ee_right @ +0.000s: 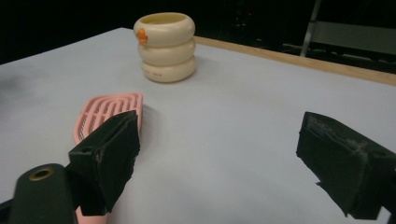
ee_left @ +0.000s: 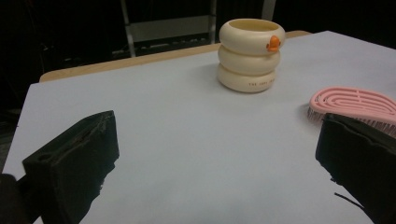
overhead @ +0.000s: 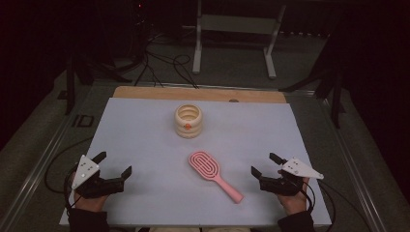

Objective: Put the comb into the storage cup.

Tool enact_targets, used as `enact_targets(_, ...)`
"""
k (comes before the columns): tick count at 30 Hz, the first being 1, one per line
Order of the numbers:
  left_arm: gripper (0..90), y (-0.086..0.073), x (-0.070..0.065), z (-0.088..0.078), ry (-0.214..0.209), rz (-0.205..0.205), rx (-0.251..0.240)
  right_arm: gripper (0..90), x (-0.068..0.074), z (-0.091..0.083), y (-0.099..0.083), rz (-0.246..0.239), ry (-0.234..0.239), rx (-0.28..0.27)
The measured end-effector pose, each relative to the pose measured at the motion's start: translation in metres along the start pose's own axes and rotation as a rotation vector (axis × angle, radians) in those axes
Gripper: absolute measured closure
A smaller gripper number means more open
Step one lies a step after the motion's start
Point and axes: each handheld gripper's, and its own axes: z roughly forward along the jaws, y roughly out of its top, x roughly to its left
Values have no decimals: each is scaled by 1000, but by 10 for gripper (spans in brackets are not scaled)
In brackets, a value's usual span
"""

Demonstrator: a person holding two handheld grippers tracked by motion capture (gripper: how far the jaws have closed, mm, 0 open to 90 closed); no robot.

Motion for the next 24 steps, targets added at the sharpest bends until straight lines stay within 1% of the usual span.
enact_targets(1, 3, 0, 0, 0, 0, 3, 1, 109, -3, 1, -4, 6, 11, 32)
enact_targets(2, 3, 0, 0, 0, 0, 6, 3, 102, -4, 1, -4, 19, 20, 35)
enact_targets(7, 3, -1, -1, 1, 2, 7, 9, 96, -5, 1, -3, 24, 17, 44)
enact_targets(9, 3, -1, -1, 2, 7, 13, 13, 92, -4, 2, -3, 24, 20, 46)
enact_targets(10, 3, -1, -1, 2, 13, 17, 15, 85, -4, 2, -2, 30, 27, 58)
enact_targets(11, 3, -1, -1, 2, 13, 17, 15, 85, -4, 2, -2, 30, 27, 58)
enact_targets(12, 3, -1, -1, 2, 14, 15, 17, 81, -3, 3, 0, 27, 37, 72)
enact_targets(13, 3, -1, -1, 2, 16, 14, 18, 80, -2, 4, 2, 27, 34, 84)
enact_targets(14, 3, -1, -1, 2, 16, 14, 18, 80, -2, 4, 2, 27, 34, 84)
enact_targets(15, 3, -1, -1, 2, 16, 14, 18, 80, -2, 6, 4, 35, 38, 93)
enact_targets(17, 3, -1, -1, 2, 16, 14, 18, 77, -2, 6, 4, 35, 38, 93)
enact_targets(18, 3, -1, 2, 1, 25, 6, 15, 77, -2, 6, 4, 35, 38, 93)
enact_targets(19, 3, -2, 2, 1, 25, 1, 12, 76, 1, 11, 11, 31, 45, 120)
enact_targets(23, 3, -2, 3, 1, 25, -3, 12, 75, 5, 15, 18, 26, 49, 138)
enact_targets(24, 3, -2, 3, 1, 24, 1, 14, 75, 6, 17, 21, 29, 54, 151)
